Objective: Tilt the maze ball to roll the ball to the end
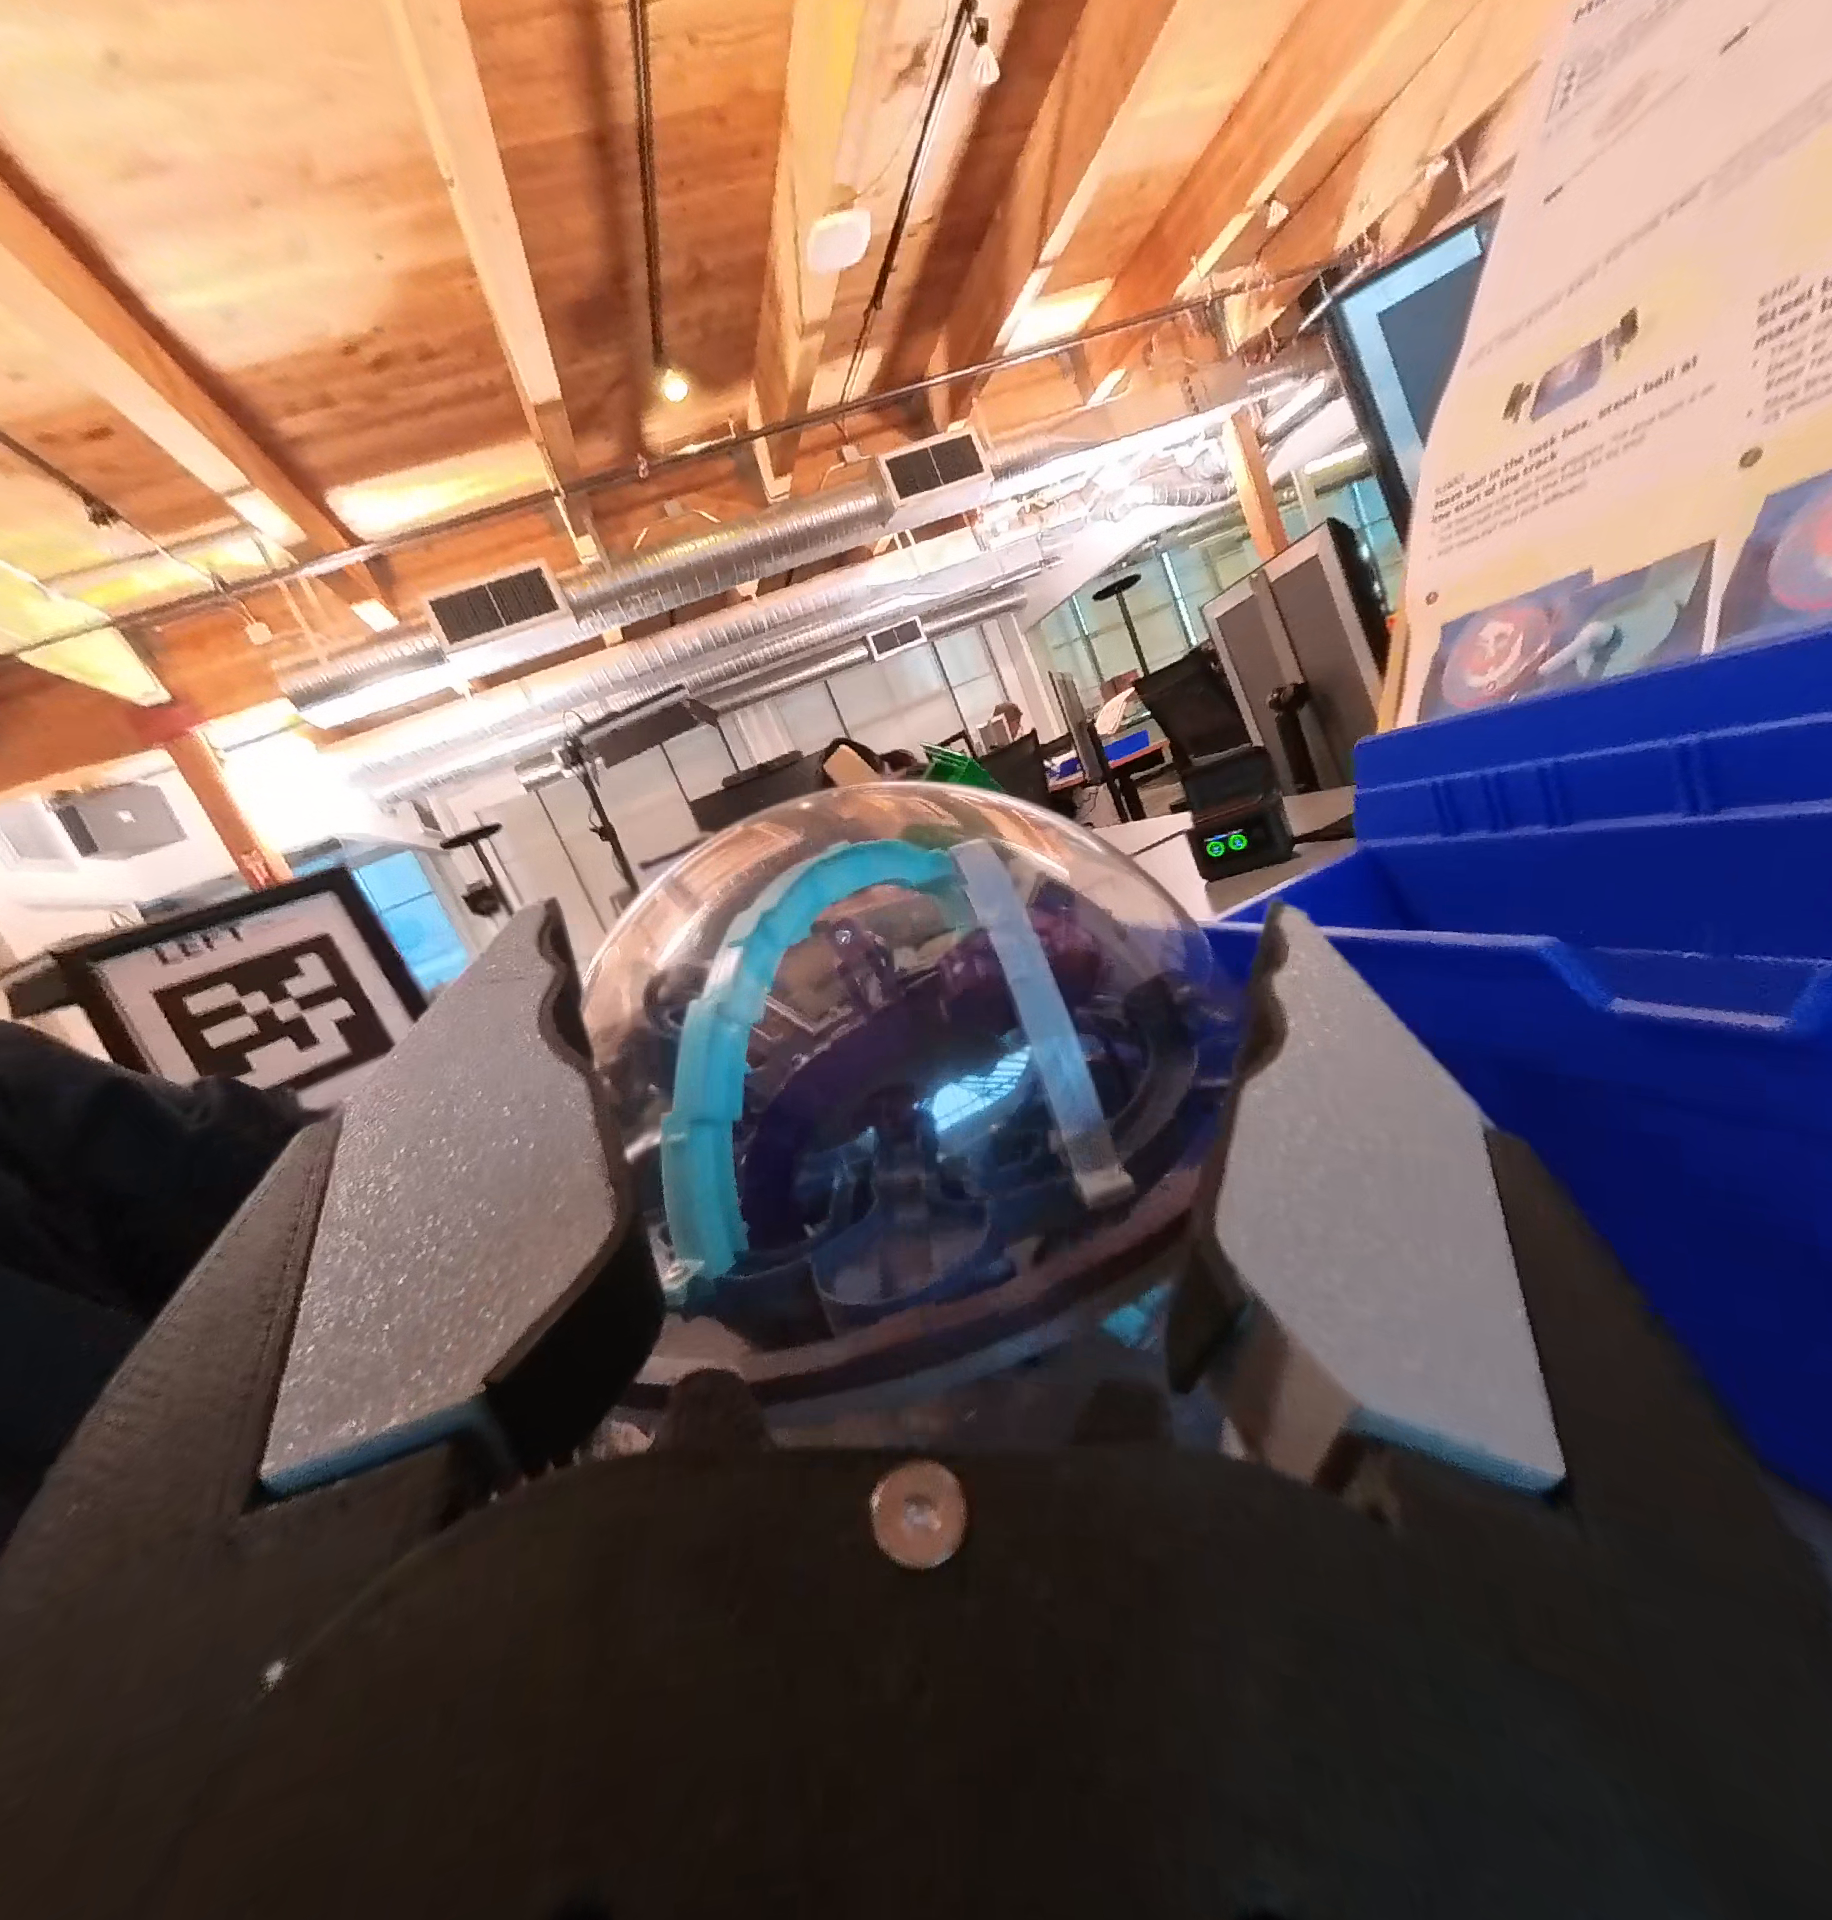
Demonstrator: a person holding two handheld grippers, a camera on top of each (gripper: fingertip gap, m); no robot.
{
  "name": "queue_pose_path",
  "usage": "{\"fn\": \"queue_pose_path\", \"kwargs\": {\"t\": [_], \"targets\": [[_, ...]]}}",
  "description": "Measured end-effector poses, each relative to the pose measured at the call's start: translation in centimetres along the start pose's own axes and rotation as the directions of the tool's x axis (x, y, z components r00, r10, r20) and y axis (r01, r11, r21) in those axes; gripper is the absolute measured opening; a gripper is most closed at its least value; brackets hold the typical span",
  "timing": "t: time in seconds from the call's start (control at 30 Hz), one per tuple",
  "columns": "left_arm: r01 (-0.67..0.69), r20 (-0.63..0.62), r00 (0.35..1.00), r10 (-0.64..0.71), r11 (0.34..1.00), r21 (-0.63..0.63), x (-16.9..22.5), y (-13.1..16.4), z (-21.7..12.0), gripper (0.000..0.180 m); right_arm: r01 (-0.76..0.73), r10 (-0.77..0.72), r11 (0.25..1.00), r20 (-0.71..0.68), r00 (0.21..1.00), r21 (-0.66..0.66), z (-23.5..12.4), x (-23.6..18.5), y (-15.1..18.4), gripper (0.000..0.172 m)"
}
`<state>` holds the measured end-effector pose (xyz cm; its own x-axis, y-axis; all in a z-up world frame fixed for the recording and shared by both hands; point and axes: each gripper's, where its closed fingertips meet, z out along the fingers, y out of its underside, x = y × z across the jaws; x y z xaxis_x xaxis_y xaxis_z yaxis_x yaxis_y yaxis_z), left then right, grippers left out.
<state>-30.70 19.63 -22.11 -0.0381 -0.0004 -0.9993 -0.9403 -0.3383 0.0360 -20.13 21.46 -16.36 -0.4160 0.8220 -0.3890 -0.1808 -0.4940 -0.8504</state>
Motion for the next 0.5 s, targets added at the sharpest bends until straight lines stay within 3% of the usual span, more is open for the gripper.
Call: {"fn": "queue_pose_path", "kwargs": {"t": [0.03, 0.17, 0.27, 0.37, 0.43, 0.5], "targets": [[0.019, -0.007, 1.000, -0.019, 1.000, 0.005, 0.1, 0.3, -0.2, 0.066, 0.022, -0.023, 1.000, -0.008, 1.000, -0.009, -0.1, 0.0, 0.1, 0.126], [0.174, -0.182, 0.969, -0.166, 0.984, 0.030, 2.1, 1.9, -1.2, 0.074, 0.081, -0.081, 0.996, 0.002, 0.997, -0.049, -0.3, -0.5, 0.4, 0.122], [0.363, -0.380, 0.870, -0.316, 0.930, 0.057, 3.6, 2.7, -3.1, 0.082, 0.081, -0.079, 0.995, 0.040, 0.996, -0.050, -0.9, -0.9, 0.0, 0.114], [0.630, -0.592, 0.634, -0.497, 0.776, 0.023, 4.1, 2.0, -5.5, 0.081, 0.108, -0.101, 0.987, 0.064, 0.993, -0.117, -2.1, -1.1, 0.3, 0.115], [0.810, -0.722, 0.376, -0.581, 0.585, -0.049, 3.3, 0.8, -7.3, 0.082, 0.112, -0.099, 0.974, 0.075, 0.992, -0.195, -3.3, -1.3, 0.9, 0.114], [0.919, -0.809, 0.090, -0.581, 0.361, -0.157, 1.7, -0.5, -8.8, 0.086, 0.095, -0.079, 0.956, 0.070, 0.994, -0.278, -4.1, -1.5, 1.8, 0.113]]}}
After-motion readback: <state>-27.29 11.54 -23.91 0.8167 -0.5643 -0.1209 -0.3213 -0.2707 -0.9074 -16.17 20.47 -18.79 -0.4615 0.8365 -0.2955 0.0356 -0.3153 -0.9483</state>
